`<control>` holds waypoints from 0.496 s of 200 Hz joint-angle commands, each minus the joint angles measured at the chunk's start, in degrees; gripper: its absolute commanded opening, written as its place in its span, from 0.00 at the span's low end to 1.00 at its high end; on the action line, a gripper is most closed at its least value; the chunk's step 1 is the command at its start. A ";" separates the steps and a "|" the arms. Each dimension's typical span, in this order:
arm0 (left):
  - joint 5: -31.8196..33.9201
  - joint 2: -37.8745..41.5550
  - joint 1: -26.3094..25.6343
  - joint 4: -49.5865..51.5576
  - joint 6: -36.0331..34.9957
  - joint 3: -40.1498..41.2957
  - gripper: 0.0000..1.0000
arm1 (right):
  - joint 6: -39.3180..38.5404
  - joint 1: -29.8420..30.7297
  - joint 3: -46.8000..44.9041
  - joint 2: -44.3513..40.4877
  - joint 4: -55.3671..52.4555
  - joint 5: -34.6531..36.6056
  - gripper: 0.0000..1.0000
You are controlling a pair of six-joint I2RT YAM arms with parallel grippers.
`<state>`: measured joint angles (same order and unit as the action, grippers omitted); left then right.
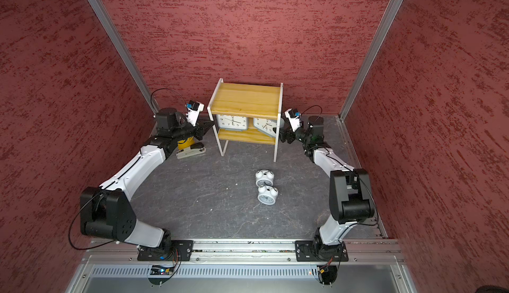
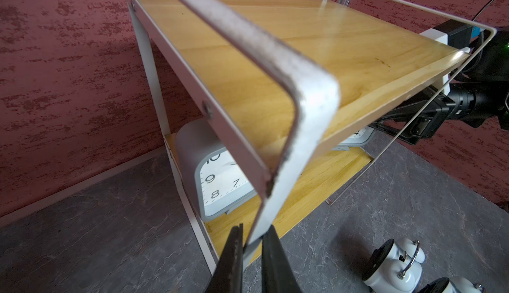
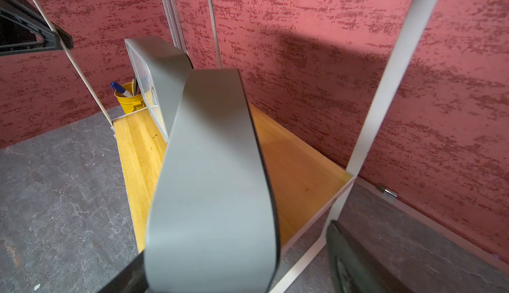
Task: Place the alarm clocks on the shelf by style
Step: Place the alarm on the shelf.
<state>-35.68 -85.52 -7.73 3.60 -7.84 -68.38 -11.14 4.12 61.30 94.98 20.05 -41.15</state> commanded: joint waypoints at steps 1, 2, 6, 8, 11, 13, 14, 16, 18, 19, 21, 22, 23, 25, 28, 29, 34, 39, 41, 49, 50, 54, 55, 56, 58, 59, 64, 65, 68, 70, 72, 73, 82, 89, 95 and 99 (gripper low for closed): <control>-2.36 -0.70 -0.80 0.71 2.55 -1.31 0.12 | -1.32 1.28 -0.12 -2.04 0.86 1.20 0.82; -2.37 -0.71 -0.80 0.76 2.51 -1.31 0.12 | -1.33 1.31 -0.12 -2.06 0.86 1.27 0.82; -2.45 -0.66 -0.81 0.87 2.48 -1.33 0.12 | -1.45 1.33 -0.27 -2.25 0.85 1.48 0.81; -2.46 -0.67 -0.87 0.82 2.48 -1.32 0.12 | -1.53 1.33 -0.34 -2.36 0.86 1.61 0.81; -2.51 -0.62 -0.83 0.81 2.47 -1.32 0.12 | -1.53 1.29 -0.45 -2.46 0.87 1.79 0.81; -2.54 -0.62 -0.83 0.87 2.47 -1.32 0.12 | -1.55 1.30 -0.47 -2.57 0.91 1.91 0.81; -2.55 -0.62 -0.86 0.88 2.47 -1.32 0.12 | -1.58 1.27 -0.52 -2.59 0.93 2.02 0.81; -2.55 -0.60 -0.81 0.88 2.47 -1.32 0.12 | -1.60 1.29 -0.60 -2.65 0.88 2.14 0.81; -2.55 -0.59 -0.82 0.95 2.47 -1.32 0.12 | -1.72 1.32 -0.68 -2.75 0.91 2.32 0.81; -2.55 -0.60 -0.81 0.92 2.47 -1.32 0.12 | -1.71 1.28 -0.71 -2.76 0.89 2.49 0.81; -2.55 -0.61 -0.80 0.96 2.47 -1.32 0.12 | -1.72 1.25 -0.80 -2.87 0.91 2.78 0.81; -2.55 -0.62 -0.84 1.01 2.47 -1.32 0.12 | -1.75 1.25 -0.81 -2.91 0.89 2.94 0.81; -2.55 -0.62 -0.87 0.99 2.47 -1.32 0.12 | -1.77 1.29 -0.87 -2.98 0.92 3.10 0.81; -2.62 -0.62 -0.86 1.02 2.43 -1.32 0.12 | -1.80 1.34 -0.88 -3.09 0.92 3.44 0.81; -2.57 -0.62 -0.86 1.00 2.47 -1.32 0.12 | -1.82 1.28 -1.03 -3.22 0.95 3.88 0.81; -2.60 -0.62 -0.83 1.03 2.47 -1.27 0.12 | -1.85 1.30 -1.02 -3.22 0.95 4.06 0.81; -2.59 -0.61 -0.88 1.02 2.47 -1.23 0.12 | -1.87 1.32 -1.16 -3.45 0.97 4.93 0.80; -2.65 -0.62 -0.87 0.99 2.47 -1.22 0.12 | -2.07 1.40 -1.32 -3.65 0.88 6.06 0.80; -2.64 -0.62 -0.82 1.02 2.47 -1.23 0.12 | -1.96 1.41 -1.30 -3.72 0.82 6.43 0.80; -2.64 -0.60 -0.88 1.00 2.47 -1.22 0.12 | -2.23 1.41 -1.43 -3.98 0.37 7.46 0.79; -2.64 -0.61 -0.88 0.99 2.47 -1.22 0.12 | -2.27 1.41 -1.44 -4.04 0.31 7.56 0.79; -2.73 -0.62 -0.89 1.02 2.54 -1.23 0.12 | -2.57 1.42 -1.52 -4.24 0.19 7.85 0.79; -2.73 -0.62 -0.89 1.00 2.55 -1.23 0.12 | -2.61 1.42 -1.57 -4.30 0.17 7.89 0.79; -2.73 -0.62 -0.89 1.03 2.56 -1.19 0.12 | -2.64 1.42 -1.55 -4.38 0.12 7.99 0.79; -2.73 -0.62 -0.89 1.03 2.56 -1.22 0.12 | -2.66 1.42 -1.58 -4.48 0.15 8.27 0.79; -2.73 -0.62 -0.89 1.00 2.52 -1.22 0.12 | -2.62 1.42 -1.64 -4.46 0.16 8.36 0.79; -2.77 -0.60 -0.89 0.99 2.52 -1.24 0.12 | -2.60 1.46 -1.78 -4.72 0.16 8.78 0.79; -2.84 -0.61 -0.89 0.98 2.50 -1.23 0.12 | -2.59 1.48 -1.79 -4.76 0.12 8.79 0.79; -2.82 -0.56 -0.93 1.01 2.55 -1.30 0.12 | -2.64 1.45 -1.94 -4.88 0.12 8.78 0.79; -2.86 -0.60 -0.90 0.98 2.56 -1.31 0.12 | -2.70 1.42 -2.03 -5.06 0.09 8.80 0.80; -2.89 -0.61 -0.89 0.98 2.63 -1.27 0.12 | -2.76 1.42 -2.12 -5.18 0.08 8.67 0.80; -2.90 -0.62 -0.89 0.98 2.64 -1.30 0.12 | -2.80 1.37 -2.18 -5.25 0.12 8.69 0.80; -2.95 -0.67 -0.89 0.95 2.74 -1.25 0.12 | -2.81 1.42 -2.44 -5.62 -0.04 8.18 0.81; -2.95 -0.69 -0.89 0.92 2.66 -1.32 0.12 | -2.97 1.41 -2.58 -5.92 -0.33 7.36 0.82; -3.08 -0.69 -0.89 0.91 2.73 -1.30 0.12 | -3.01 1.46 -2.63 -6.27 -0.64 6.85 0.82; -3.08 -0.66 -0.89 0.98 2.74 -1.32 0.12 | -2.93 1.42 -2.67 -6.30 -0.65 6.67 0.82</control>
<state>-35.81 -85.52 -7.79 3.55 -7.84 -68.38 -13.17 5.06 59.31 90.91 19.84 -34.39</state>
